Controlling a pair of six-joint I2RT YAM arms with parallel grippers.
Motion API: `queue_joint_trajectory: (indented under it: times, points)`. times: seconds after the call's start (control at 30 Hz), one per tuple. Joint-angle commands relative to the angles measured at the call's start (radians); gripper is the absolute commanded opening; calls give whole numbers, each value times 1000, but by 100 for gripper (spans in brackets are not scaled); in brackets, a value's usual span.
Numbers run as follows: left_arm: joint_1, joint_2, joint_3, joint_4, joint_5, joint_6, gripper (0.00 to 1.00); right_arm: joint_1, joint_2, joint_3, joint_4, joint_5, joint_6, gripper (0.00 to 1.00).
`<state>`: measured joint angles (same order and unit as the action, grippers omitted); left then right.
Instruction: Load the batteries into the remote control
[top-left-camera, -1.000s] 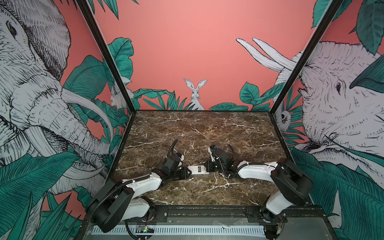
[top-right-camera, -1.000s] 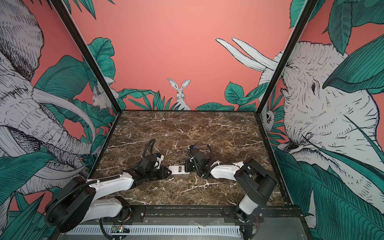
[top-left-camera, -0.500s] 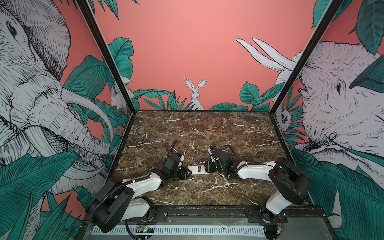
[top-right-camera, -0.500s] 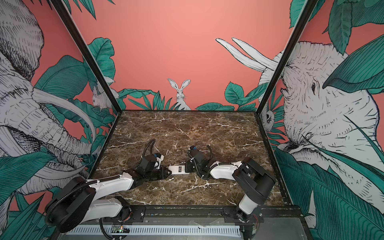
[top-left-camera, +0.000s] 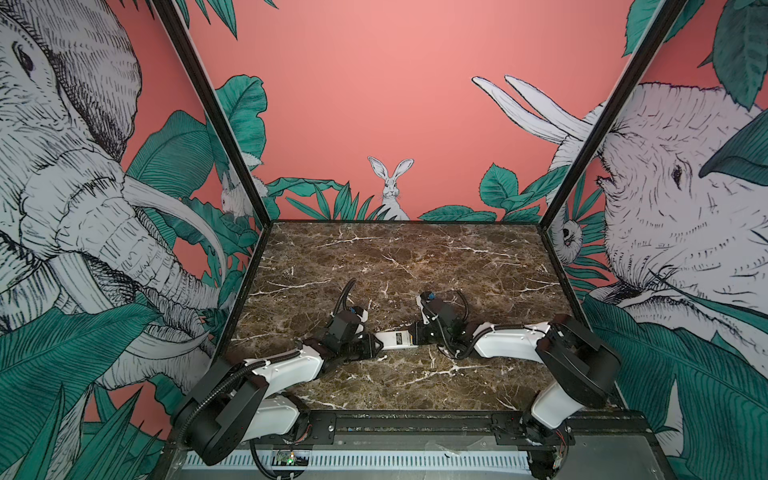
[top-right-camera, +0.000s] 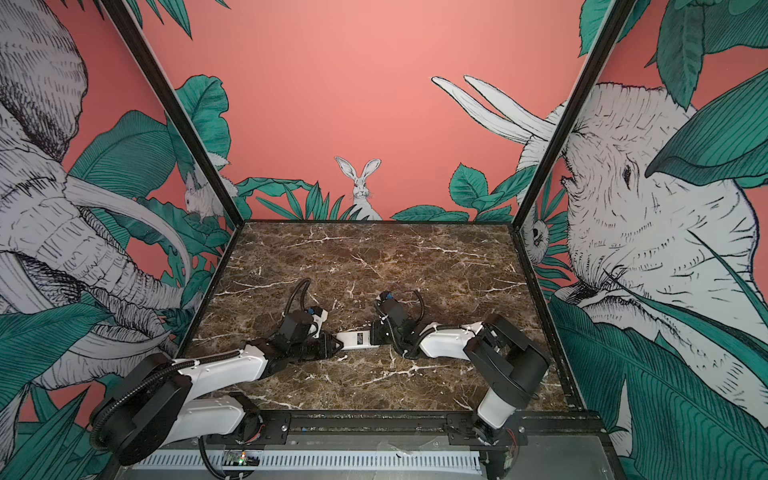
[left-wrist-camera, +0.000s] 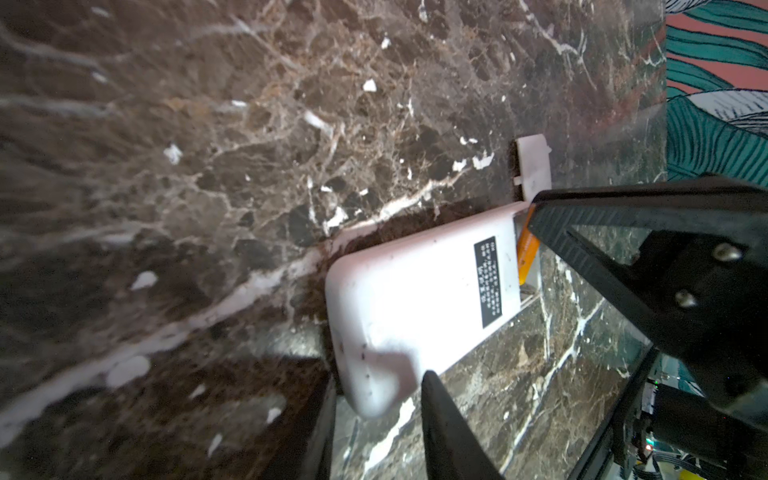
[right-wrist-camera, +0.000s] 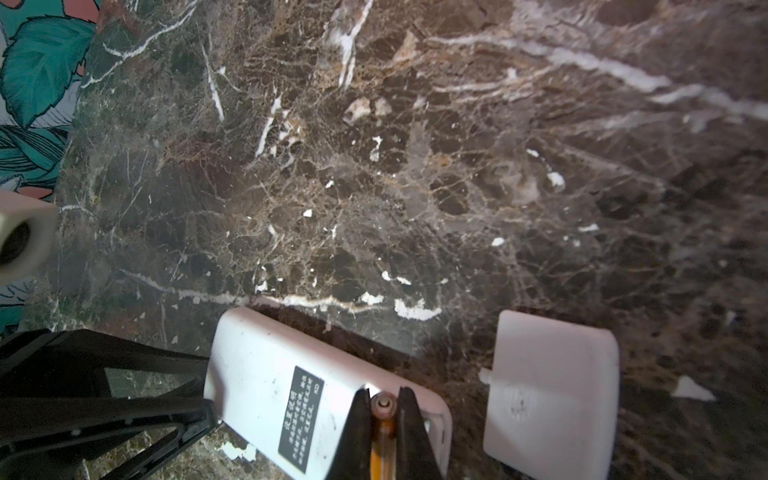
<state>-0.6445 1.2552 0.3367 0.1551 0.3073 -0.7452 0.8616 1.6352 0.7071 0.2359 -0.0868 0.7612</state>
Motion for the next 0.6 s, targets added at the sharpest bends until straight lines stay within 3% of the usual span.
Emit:
queue_joint_trajectory:
  times: [0.0, 0.57]
  points:
    - [-2, 7, -27, -28, 3, -13, 36, 8, 17, -12, 29, 3, 23, 9]
    - [-1, -2, -37, -27, -2, -14, 36, 14, -9, -12, 13, 16, 35, 26]
